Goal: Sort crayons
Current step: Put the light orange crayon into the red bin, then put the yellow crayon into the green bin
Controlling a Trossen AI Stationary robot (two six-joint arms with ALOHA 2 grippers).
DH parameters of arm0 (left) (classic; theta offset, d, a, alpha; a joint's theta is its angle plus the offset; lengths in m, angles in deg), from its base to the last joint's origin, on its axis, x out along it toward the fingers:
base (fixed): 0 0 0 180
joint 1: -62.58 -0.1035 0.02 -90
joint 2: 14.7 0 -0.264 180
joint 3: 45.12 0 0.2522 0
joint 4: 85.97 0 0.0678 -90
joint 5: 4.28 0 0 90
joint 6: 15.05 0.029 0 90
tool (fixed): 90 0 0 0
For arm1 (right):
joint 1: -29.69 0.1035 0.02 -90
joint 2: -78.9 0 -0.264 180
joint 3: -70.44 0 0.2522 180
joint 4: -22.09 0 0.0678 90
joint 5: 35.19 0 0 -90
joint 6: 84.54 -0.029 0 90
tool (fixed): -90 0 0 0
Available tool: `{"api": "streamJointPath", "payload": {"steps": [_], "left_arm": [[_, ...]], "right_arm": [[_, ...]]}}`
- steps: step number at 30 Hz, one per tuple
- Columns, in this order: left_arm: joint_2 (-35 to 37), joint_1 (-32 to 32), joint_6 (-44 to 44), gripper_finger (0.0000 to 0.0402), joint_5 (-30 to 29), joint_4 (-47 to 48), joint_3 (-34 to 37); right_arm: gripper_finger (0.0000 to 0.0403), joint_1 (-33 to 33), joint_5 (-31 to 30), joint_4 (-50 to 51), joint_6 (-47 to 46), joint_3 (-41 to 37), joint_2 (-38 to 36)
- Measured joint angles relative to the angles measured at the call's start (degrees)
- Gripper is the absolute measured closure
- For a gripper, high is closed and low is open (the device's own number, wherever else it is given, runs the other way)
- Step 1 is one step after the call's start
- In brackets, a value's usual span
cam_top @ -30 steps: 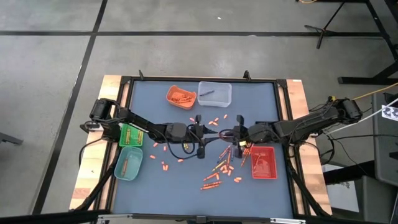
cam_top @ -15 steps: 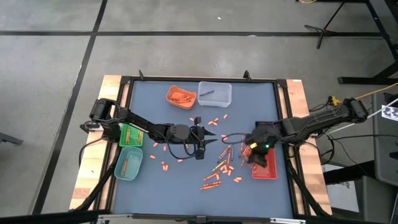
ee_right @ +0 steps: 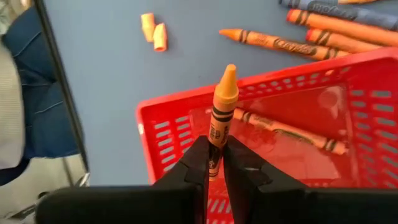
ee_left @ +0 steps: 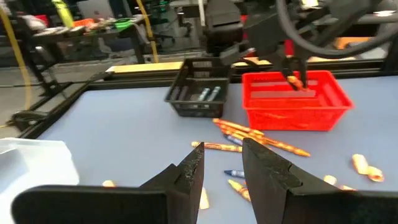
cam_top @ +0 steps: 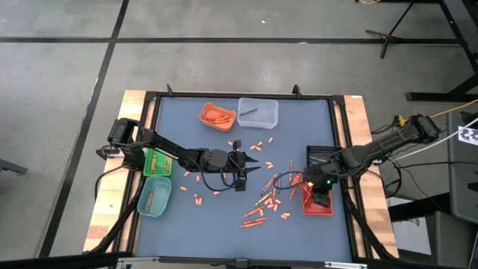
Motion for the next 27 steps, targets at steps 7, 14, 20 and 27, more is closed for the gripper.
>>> {"api": "streamJointPath", "payload": {"steps": [7,14,20,27], "left_arm": [[0.02,-0.02,0.06,0.0308,-7.59,-0.02,0.00],[4.84,-0.11,0.20,0.0308,-12.41,5.36,0.07],[10.26,-0.09,-11.75,0.0308,-12.53,18.57,0.07],[12.00,-0.11,-38.69,0.0308,-3.34,34.73,0.07]], "right_arm": [[0.0367,-0.13,-0.45,0.12,-0.05,0.00,0.00],[0.0349,-0.13,-0.43,0.96,-0.04,-0.02,0.02],[0.0300,-0.13,-2.03,2.57,0.29,-0.04,0.02],[0.0286,-0.13,-3.10,2.34,0.34,-0.07,0.04]]}}
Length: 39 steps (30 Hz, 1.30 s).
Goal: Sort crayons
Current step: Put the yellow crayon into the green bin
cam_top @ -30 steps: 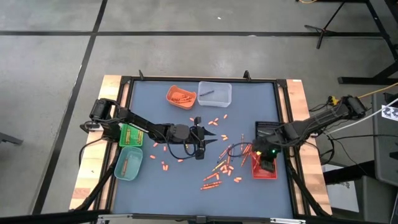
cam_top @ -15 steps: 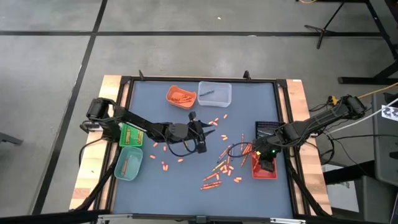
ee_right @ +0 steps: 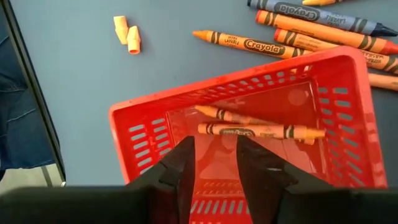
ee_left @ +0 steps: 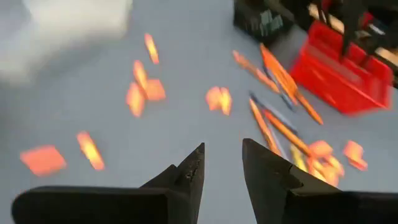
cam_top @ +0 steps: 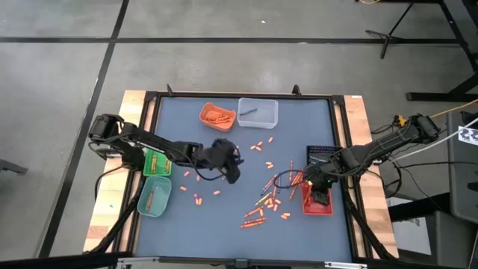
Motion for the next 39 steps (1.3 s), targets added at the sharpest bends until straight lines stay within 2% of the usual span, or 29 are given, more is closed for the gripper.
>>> {"api": "streamJointPath", "payload": {"steps": [3,6,11,18,23,33,39], "left_arm": [[-0.45,0.04,-9.05,0.0308,7.66,3.96,-0.04],[-0.66,0.53,-15.93,0.0308,11.15,8.79,0.00],[-0.61,0.92,-25.99,0.0308,10.23,15.49,0.00],[-0.61,0.87,-37.76,0.0308,3.94,25.58,0.00],[-0.61,0.87,-41.82,0.0308,1.42,27.64,0.00],[-6.48,0.87,-45.08,0.0308,1.00,26.94,0.00],[-7.54,0.87,-45.49,0.0308,1.01,26.72,0.00]], "right_arm": [[0.0286,0.00,0.02,-0.18,0.00,0.00,0.00],[0.0285,0.00,0.00,-0.49,0.02,0.00,0.00],[0.0285,0.00,-0.02,-0.54,0.16,0.00,0.00],[0.0285,0.00,-3.15,-0.54,0.32,0.00,0.00],[0.0285,0.00,-4.44,-0.54,0.31,0.00,0.00],[0.0285,0.00,-4.42,-0.54,0.28,0.00,0.00],[0.0285,0.00,-4.42,-0.54,0.28,0.00,0.00]]}}
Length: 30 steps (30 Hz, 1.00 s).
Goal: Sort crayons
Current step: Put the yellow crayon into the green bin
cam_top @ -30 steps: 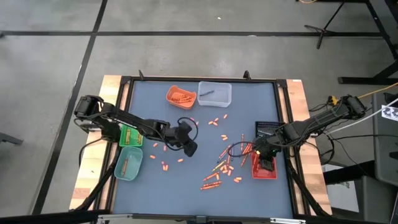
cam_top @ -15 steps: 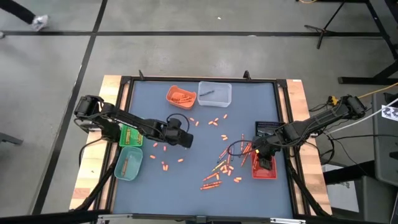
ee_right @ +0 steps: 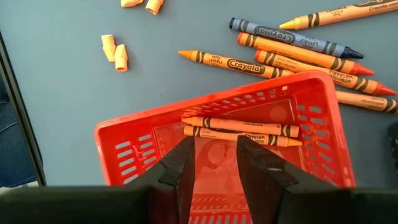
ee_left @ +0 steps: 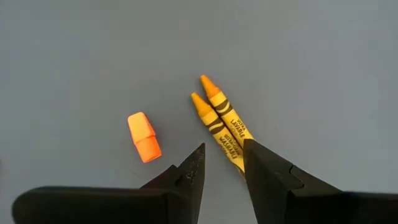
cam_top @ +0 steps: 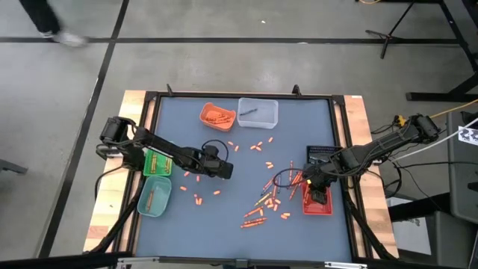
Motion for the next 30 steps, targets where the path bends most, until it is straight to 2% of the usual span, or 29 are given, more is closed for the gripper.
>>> {"api": "streamJointPath", "payload": {"steps": [16,30], "left_arm": [[0.00,-1.74,-0.02,0.0308,0.37,3.27,-0.02],[0.00,-2.80,-0.02,0.0314,3.15,3.26,-0.02]], "right_arm": [[0.0285,0.00,0.00,0.00,-0.04,0.00,0.00],[0.0285,0.00,0.00,-0.02,-0.02,0.00,0.00]]}}
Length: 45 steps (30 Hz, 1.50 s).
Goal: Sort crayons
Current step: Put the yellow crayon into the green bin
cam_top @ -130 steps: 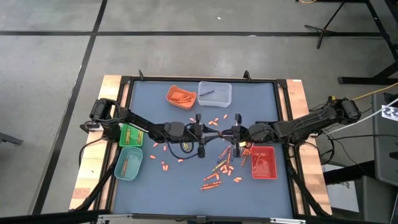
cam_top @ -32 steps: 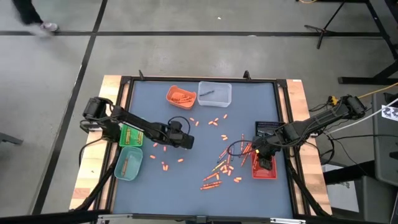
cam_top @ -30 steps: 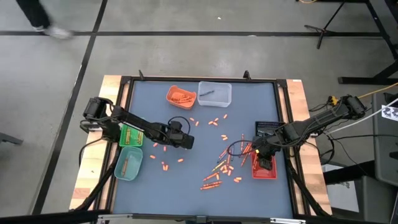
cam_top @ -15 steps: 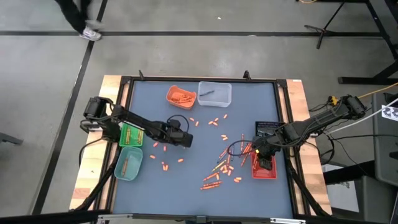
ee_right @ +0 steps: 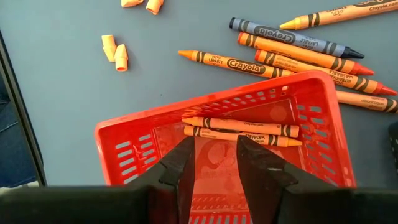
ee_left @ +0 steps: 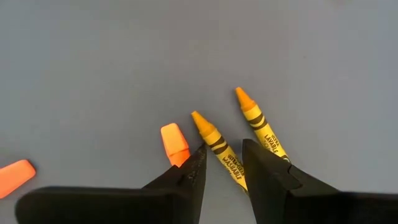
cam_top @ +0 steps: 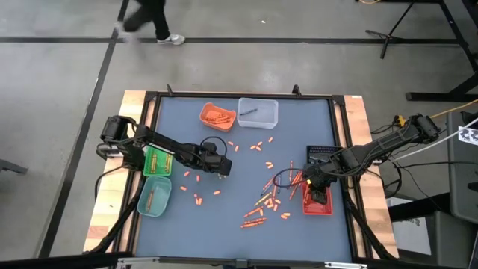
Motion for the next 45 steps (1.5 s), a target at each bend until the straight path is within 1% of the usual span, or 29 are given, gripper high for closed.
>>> {"api": "streamJointPath", "payload": {"steps": [9,12,16,20,22,28,32,35,38,40,45], "left_arm": [[0.00,0.01,0.09,0.0362,0.26,-0.02,0.00],[0.00,0.01,0.25,0.0378,0.24,-0.02,0.00],[0.00,0.02,0.67,0.0395,0.20,0.00,0.00],[0.02,0.01,2.80,0.0398,0.28,-0.02,-0.04],[0.02,0.01,3.83,0.0397,0.33,-0.02,-0.04],[1.33,0.01,5.24,0.0397,0.78,-0.18,-0.04],[4.36,0.03,7.64,0.0396,0.76,-0.22,-0.04],[7.42,0.01,9.55,0.0396,0.74,-0.02,-0.04],[11.13,0.01,11.56,0.0396,0.68,0.59,-0.04],[13.64,0.01,12.63,0.0396,0.66,2.25,-0.04],[20.69,0.02,12.70,0.0396,0.43,10.92,-0.04]], "right_arm": [[0.0285,0.00,0.00,0.00,0.08,0.00,0.00],[0.0285,-0.01,0.00,0.26,1.90,0.42,0.00],[0.0285,0.00,0.01,0.03,4.20,3.31,-0.02],[0.0285,0.00,-0.59,-0.03,9.79,6.75,-0.02],[0.0285,0.00,-3.08,-0.40,12.81,8.12,-0.02],[0.0285,-0.01,-15.02,-4.73,20.18,9.14,-0.02],[0.0285,-0.02,-22.91,-7.17,23.95,9.14,-0.02],[0.0285,-0.02,-27.21,-8.14,25.82,9.14,-0.02],[0.0285,-0.02,-29.80,-9.49,28.16,9.14,0.25],[0.0285,-0.02,-30.10,-10.64,29.92,9.14,0.62],[0.0285,-0.02,-30.10,-13.71,33.54,9.14,2.59]]}}
